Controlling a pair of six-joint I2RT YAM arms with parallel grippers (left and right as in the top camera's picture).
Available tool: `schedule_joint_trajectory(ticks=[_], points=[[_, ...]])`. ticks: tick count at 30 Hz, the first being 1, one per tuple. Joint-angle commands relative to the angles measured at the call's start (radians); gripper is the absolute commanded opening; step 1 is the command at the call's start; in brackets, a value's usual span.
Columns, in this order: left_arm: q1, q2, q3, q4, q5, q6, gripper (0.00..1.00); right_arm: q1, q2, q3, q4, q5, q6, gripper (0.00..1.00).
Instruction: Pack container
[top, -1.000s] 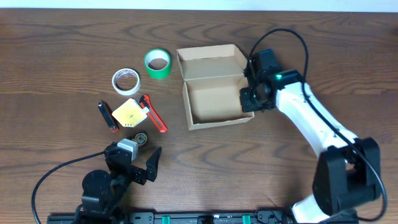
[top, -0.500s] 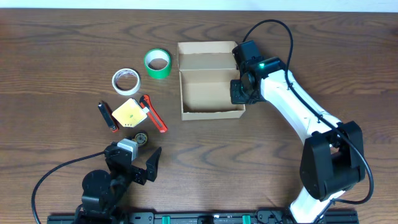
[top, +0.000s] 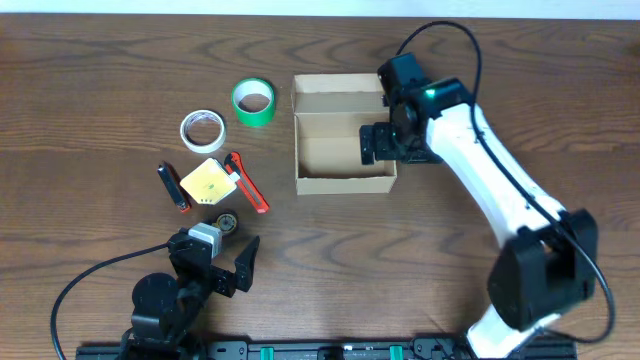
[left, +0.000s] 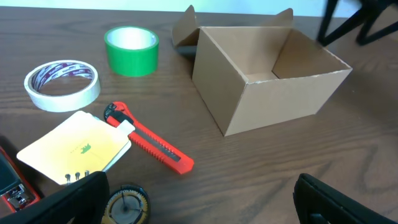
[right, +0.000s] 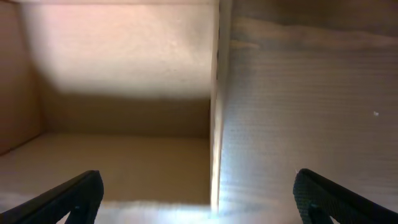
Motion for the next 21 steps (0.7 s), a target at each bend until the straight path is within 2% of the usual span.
schedule_joint_trajectory(ticks=[1, 9, 15, 21], points=[[0.006, -0.006, -0.021, 0.0, 0.003, 0.018, 0.95, 0.006, -0.147, 0.028, -0.027, -0.007, -0.01, 0.99], [0.006, -0.006, -0.021, 0.0, 0.003, 0.018, 0.95, 0.006, -0.423, -0.09, -0.058, -0.008, -0.156, 0.99], [0.006, -0.006, -0.021, 0.0, 0.003, 0.018, 0.95, 0.006, -0.605, -0.266, -0.064, -0.057, -0.182, 0.99], [0.006, -0.006, -0.021, 0.0, 0.003, 0.019, 0.95, 0.007, -0.723, -0.298, -0.142, -0.058, -0.216, 0.99]])
